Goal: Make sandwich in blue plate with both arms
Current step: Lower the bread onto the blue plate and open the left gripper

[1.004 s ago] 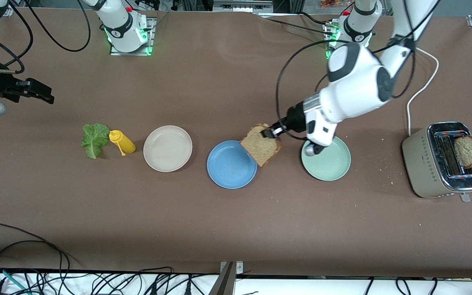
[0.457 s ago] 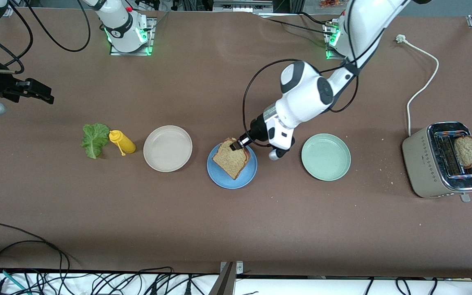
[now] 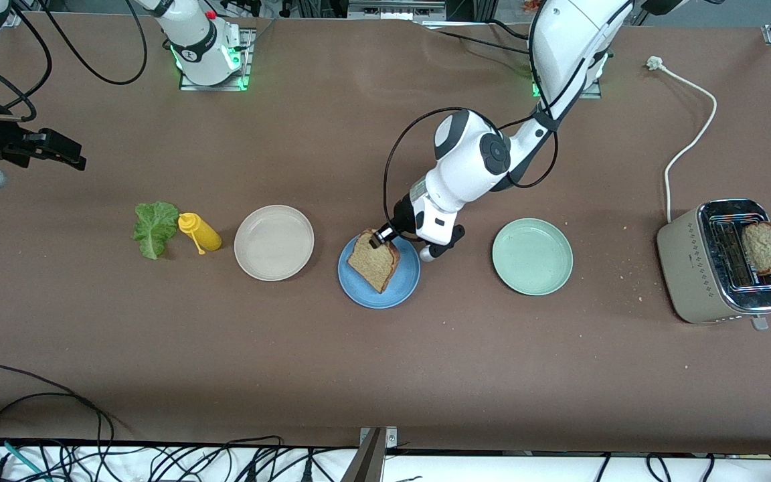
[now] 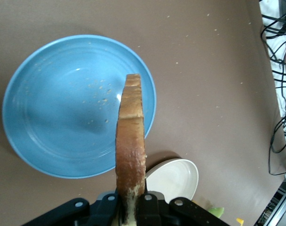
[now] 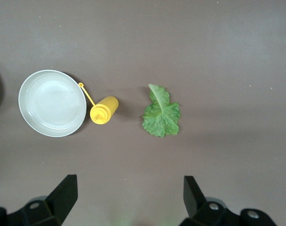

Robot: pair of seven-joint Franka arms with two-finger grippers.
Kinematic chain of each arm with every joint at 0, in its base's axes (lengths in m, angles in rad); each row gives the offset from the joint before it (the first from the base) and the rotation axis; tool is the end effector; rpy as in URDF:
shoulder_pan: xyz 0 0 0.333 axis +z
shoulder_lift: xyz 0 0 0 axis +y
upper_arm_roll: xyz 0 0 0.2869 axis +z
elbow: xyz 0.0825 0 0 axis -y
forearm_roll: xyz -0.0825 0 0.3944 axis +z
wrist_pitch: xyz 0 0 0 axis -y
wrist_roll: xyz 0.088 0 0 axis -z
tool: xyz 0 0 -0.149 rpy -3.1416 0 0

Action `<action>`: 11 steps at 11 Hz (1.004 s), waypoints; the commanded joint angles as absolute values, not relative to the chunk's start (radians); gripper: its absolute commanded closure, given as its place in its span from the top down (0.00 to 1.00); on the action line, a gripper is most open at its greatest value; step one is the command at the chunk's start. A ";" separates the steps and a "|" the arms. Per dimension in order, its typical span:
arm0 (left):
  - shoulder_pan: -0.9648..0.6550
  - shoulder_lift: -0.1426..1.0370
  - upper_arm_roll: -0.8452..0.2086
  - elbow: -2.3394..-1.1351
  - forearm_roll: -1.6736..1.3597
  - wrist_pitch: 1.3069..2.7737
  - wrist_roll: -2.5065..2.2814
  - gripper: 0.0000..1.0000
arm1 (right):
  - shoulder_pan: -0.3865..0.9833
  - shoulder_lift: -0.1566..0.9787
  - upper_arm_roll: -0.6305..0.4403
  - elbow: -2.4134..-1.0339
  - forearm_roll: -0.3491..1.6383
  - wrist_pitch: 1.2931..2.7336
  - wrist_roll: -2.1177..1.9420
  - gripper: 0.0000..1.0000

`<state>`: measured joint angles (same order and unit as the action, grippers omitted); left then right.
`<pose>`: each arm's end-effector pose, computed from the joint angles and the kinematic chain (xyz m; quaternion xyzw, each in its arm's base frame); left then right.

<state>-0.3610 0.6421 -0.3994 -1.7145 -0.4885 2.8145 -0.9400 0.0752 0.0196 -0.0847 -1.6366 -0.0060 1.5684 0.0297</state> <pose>0.5520 -0.4650 0.2221 0.8823 0.3435 -0.0287 0.3204 0.5627 -0.0059 0.5107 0.9988 -0.0195 -0.0438 0.0043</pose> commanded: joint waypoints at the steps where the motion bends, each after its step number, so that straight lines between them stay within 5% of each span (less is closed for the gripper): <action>1: -0.387 0.702 -0.380 -1.614 -0.505 2.812 -0.962 0.00 | 0.077 0.023 -0.084 -1.618 0.000 1.555 0.038 1.00; 9: -0.433 0.759 -0.330 -1.563 -0.506 2.812 -0.965 0.00 | 0.077 0.023 -0.084 -1.618 0.000 1.554 0.037 1.00; 11: -0.433 0.759 -0.328 -1.563 -0.505 2.812 -0.965 0.23 | 0.075 0.025 -0.084 -1.618 0.000 1.554 0.037 1.00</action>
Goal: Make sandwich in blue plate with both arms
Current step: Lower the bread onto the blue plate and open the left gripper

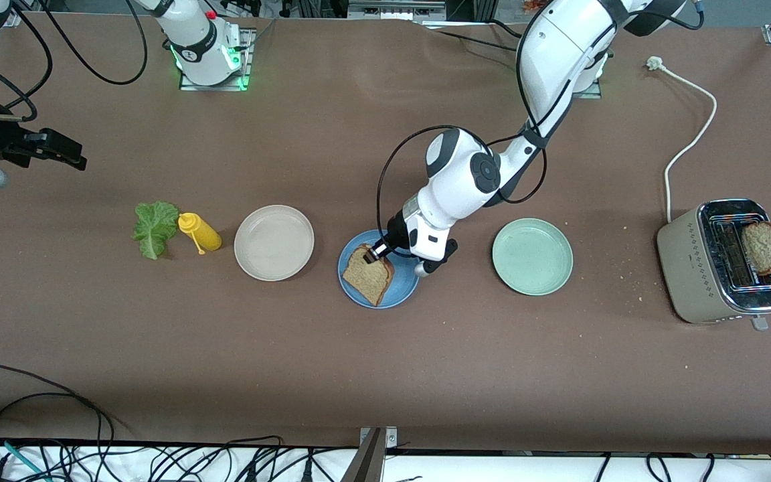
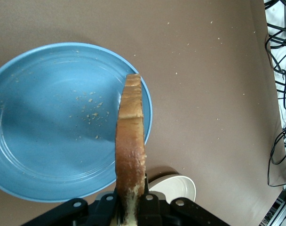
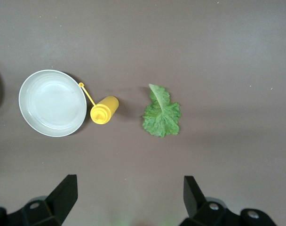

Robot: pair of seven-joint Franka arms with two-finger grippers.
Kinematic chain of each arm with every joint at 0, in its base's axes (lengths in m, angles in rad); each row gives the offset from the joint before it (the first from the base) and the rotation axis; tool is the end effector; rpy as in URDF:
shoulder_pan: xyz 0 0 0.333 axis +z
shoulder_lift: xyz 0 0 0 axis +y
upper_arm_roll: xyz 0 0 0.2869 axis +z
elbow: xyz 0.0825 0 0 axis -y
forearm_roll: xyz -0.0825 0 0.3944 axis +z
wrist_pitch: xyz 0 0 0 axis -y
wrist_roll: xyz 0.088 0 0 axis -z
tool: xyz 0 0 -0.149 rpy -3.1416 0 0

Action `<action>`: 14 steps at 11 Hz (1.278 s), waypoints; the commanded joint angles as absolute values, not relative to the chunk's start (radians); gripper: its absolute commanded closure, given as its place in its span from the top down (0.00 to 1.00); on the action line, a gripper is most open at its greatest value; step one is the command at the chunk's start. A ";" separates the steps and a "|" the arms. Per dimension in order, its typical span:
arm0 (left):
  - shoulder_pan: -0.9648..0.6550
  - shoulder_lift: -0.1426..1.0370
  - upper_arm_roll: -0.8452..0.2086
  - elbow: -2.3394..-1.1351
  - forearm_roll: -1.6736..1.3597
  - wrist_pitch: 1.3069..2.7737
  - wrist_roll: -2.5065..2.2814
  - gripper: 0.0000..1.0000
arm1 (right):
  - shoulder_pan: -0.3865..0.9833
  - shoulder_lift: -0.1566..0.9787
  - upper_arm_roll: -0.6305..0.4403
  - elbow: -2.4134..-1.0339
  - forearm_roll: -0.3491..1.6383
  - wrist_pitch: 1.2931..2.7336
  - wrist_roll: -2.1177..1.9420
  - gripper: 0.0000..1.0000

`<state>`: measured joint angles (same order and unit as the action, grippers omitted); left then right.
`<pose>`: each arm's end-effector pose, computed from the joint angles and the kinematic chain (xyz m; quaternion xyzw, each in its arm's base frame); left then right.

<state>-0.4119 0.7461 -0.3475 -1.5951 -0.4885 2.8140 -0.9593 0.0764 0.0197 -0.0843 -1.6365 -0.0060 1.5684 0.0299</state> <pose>0.5728 -0.4744 0.1992 0.8757 0.3582 -0.0270 0.3227 0.5627 -0.0050 0.5107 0.9989 -0.0188 -0.0438 0.0043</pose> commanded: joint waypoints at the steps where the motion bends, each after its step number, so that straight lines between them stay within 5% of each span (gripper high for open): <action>1: -0.431 0.759 -0.328 -1.563 -0.505 2.812 -0.963 0.26 | 0.077 0.023 -0.084 -1.618 0.000 1.554 0.038 1.00; 3: -0.430 0.758 -0.328 -1.565 -0.505 2.812 -0.963 0.34 | 0.080 0.023 -0.083 -1.618 0.000 1.554 0.038 1.00; 6: -0.426 0.752 -0.327 -1.574 -0.503 2.804 -0.962 0.83 | 0.083 0.025 -0.078 -1.618 -0.002 1.558 0.029 1.00; 8: -0.425 0.741 -0.307 -1.591 -0.494 2.737 -0.962 1.00 | 0.083 0.026 -0.078 -1.618 0.000 1.559 0.023 1.00; 14: -0.414 0.710 -0.272 -1.585 -0.417 2.417 -0.962 1.00 | 0.083 0.025 -0.078 -1.618 0.000 1.554 0.029 1.00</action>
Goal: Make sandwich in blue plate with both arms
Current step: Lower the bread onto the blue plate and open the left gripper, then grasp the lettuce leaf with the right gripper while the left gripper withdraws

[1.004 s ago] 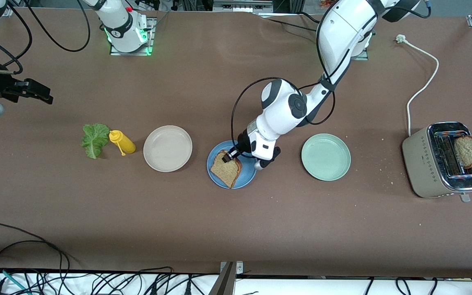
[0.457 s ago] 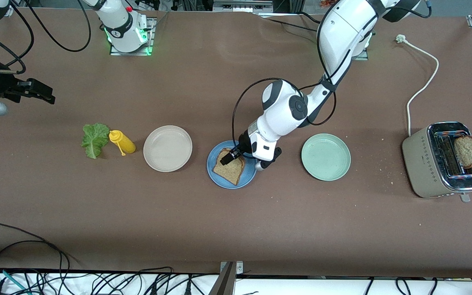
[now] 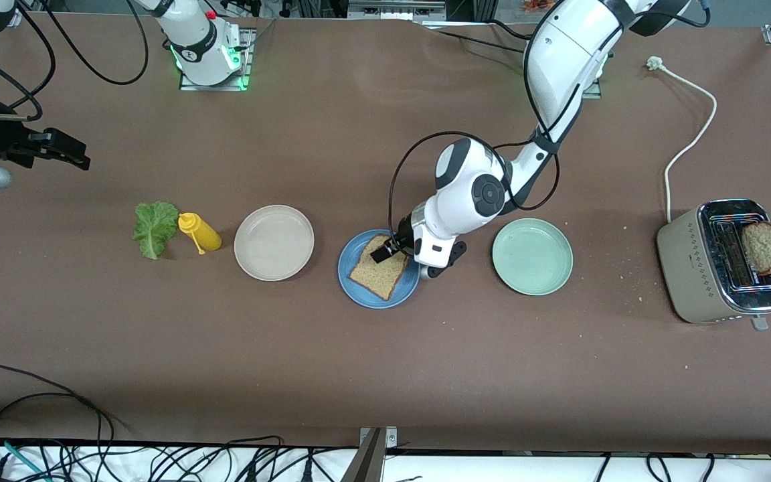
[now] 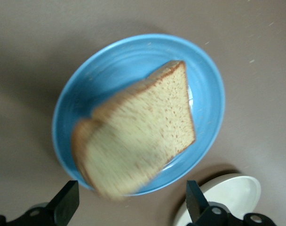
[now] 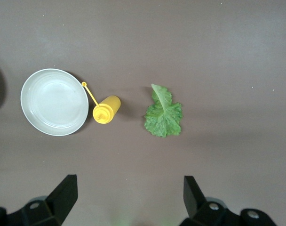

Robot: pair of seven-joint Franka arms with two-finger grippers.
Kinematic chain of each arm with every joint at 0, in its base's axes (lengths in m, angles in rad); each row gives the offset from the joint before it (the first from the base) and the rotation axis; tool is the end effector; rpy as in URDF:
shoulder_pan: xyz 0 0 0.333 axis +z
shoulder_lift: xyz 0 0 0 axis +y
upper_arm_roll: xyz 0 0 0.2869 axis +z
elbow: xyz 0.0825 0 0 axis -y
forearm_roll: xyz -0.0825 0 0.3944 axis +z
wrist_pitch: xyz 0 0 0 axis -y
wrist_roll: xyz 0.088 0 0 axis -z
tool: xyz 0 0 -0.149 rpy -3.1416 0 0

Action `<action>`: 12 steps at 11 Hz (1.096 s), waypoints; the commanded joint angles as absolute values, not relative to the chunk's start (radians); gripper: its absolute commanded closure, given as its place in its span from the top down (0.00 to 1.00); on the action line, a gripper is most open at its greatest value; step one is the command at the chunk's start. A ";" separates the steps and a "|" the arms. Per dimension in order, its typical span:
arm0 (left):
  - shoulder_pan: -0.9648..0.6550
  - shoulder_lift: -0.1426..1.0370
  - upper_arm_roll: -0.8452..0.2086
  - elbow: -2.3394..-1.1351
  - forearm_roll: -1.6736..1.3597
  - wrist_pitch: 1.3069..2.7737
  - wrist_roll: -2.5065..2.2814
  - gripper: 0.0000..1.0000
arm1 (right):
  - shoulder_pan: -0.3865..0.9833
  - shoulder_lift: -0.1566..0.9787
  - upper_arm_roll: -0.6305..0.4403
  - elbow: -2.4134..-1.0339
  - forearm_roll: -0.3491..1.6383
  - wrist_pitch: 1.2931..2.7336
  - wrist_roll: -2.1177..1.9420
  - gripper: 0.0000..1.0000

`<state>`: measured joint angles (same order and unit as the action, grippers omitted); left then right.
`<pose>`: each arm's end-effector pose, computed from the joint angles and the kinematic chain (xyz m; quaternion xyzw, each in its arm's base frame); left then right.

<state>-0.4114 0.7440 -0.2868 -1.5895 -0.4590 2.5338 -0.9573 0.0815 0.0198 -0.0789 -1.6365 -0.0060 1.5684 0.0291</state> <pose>0.5596 -0.4509 0.1669 0.9060 0.3352 -0.1087 0.2345 0.5627 0.0009 0.5106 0.9989 -0.0131 -0.0438 0.0045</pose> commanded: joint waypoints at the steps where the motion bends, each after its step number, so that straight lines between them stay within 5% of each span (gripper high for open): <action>1: -0.394 0.689 -0.270 -1.585 -0.416 2.352 -0.962 1.00 | 0.083 0.025 -0.078 -1.618 0.000 1.554 0.029 1.00; 7: -0.163 0.467 -0.270 -1.578 -0.176 1.955 -0.956 1.00 | 0.066 0.064 -0.092 -1.631 -0.021 1.563 0.015 1.00; 12: 0.010 0.326 -0.272 -1.577 0.038 1.746 -0.789 1.00 | 0.040 0.242 -0.095 -1.661 -0.043 1.641 0.011 1.00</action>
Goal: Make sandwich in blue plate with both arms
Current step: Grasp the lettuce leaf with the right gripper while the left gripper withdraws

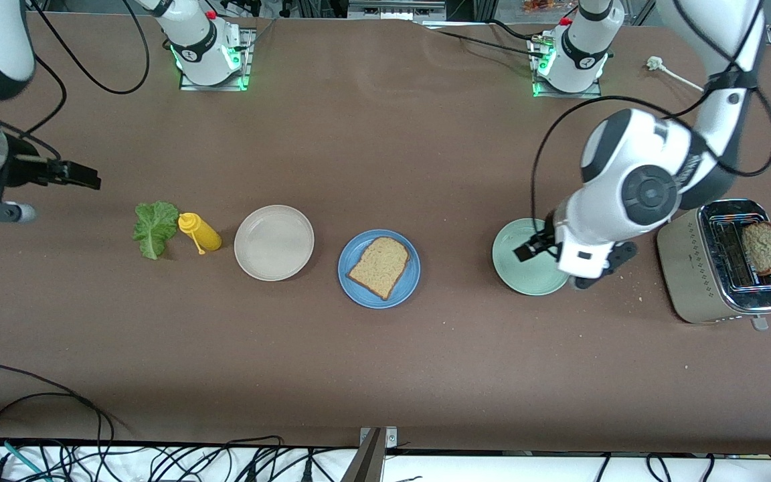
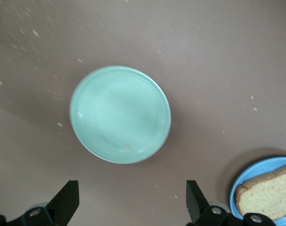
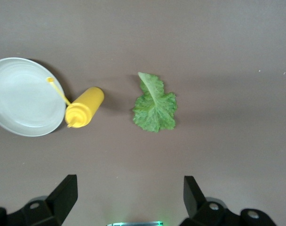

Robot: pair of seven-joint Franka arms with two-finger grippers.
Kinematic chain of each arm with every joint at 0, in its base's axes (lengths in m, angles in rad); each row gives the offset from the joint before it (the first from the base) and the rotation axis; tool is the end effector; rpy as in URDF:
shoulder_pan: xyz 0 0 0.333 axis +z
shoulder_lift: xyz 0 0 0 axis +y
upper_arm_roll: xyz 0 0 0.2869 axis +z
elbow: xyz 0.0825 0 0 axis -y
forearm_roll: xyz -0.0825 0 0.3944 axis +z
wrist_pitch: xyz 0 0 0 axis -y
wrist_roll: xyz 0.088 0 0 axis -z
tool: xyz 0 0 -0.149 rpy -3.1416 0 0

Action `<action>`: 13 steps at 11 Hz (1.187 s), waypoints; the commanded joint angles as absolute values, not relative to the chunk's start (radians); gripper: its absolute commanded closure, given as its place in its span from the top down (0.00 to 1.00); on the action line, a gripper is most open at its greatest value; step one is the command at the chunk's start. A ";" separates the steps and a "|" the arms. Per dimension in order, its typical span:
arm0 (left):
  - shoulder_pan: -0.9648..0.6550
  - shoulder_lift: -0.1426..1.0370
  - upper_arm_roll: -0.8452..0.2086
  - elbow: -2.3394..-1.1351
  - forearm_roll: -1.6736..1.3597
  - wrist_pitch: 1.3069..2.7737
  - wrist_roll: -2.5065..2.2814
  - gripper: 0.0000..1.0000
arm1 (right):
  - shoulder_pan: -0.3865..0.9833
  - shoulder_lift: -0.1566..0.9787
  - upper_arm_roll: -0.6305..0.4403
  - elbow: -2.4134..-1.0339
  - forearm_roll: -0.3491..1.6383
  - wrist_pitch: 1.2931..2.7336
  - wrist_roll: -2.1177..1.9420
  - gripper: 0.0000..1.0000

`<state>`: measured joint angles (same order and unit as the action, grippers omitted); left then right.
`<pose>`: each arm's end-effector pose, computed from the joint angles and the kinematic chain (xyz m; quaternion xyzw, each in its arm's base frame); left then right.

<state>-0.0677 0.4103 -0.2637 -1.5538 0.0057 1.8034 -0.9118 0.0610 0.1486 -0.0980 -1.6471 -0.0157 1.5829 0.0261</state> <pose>0.6183 -0.1973 0.3352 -0.9527 -0.2905 0.0887 0.0020 0.5810 -0.0218 0.4332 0.9938 -0.0307 -0.1059 0.0145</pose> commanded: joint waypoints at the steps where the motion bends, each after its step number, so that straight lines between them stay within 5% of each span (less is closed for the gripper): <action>1: 0.043 0.292 -0.270 -1.577 0.038 1.702 -0.708 1.00 | 0.037 0.268 -0.095 -1.702 -0.058 1.704 0.011 1.00; 4: 0.135 0.194 -0.270 -1.585 0.067 1.561 -0.427 1.00 | 0.032 0.304 -0.095 -1.816 -0.058 1.917 -0.001 1.00; 9: 0.276 0.086 -0.275 -1.680 -0.004 1.598 -0.204 1.00 | 0.025 0.389 -0.117 -2.041 -0.060 2.326 -0.101 1.00; 13: 0.318 0.081 -0.272 -1.674 -0.063 1.594 -0.133 1.00 | 0.009 0.469 -0.117 -2.079 -0.060 2.399 -0.117 0.97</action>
<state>0.2986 0.1152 -0.2634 -1.6457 -0.0418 1.5798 -0.1697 0.0223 0.4430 -0.1218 -2.0671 -0.0458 2.3739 -0.0978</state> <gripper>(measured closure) 0.000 0.000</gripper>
